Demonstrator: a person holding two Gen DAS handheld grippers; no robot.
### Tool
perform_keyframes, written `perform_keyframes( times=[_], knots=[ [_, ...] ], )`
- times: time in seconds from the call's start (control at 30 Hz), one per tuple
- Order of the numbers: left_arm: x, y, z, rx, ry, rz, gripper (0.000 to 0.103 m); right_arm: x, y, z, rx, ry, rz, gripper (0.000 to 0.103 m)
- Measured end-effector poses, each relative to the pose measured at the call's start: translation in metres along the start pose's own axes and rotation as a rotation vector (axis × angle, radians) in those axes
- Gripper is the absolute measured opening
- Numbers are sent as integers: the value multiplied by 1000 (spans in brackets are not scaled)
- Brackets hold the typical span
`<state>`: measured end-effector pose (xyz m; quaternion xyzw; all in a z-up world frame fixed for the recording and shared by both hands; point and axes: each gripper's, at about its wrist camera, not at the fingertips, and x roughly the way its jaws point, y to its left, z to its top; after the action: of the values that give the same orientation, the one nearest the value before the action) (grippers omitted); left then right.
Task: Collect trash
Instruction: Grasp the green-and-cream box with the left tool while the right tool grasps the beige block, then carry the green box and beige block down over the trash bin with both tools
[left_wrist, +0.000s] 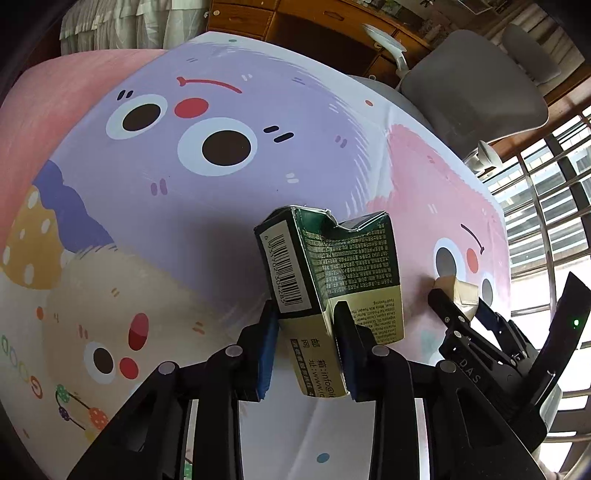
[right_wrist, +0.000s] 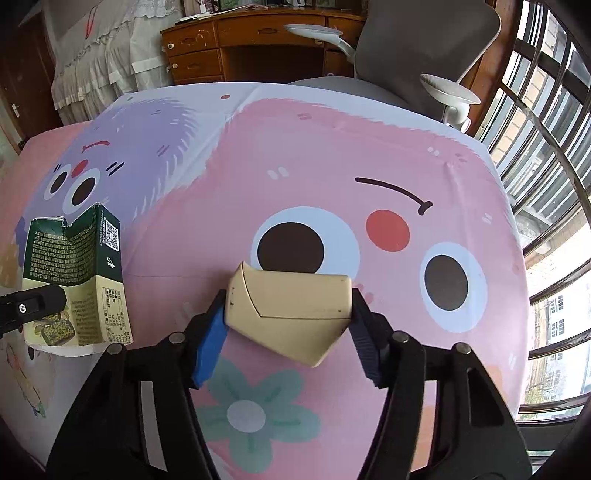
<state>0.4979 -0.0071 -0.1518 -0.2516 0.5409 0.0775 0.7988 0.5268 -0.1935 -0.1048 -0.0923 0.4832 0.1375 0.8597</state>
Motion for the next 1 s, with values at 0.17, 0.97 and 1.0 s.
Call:
perform_keyframes(
  times=[0.17, 0.97, 1.0],
  knots=[
    [-30, -15, -13, 129, -50, 65, 24, -10, -2, -7, 26, 23, 13, 58],
    [-283, 146, -237, 524, -103, -76, 24, -271, 161, -270, 240, -39, 182, 58],
    [-289, 155, -247, 535, -104, -83, 24, -278, 171, -284, 252, -37, 179, 58]
  ],
)
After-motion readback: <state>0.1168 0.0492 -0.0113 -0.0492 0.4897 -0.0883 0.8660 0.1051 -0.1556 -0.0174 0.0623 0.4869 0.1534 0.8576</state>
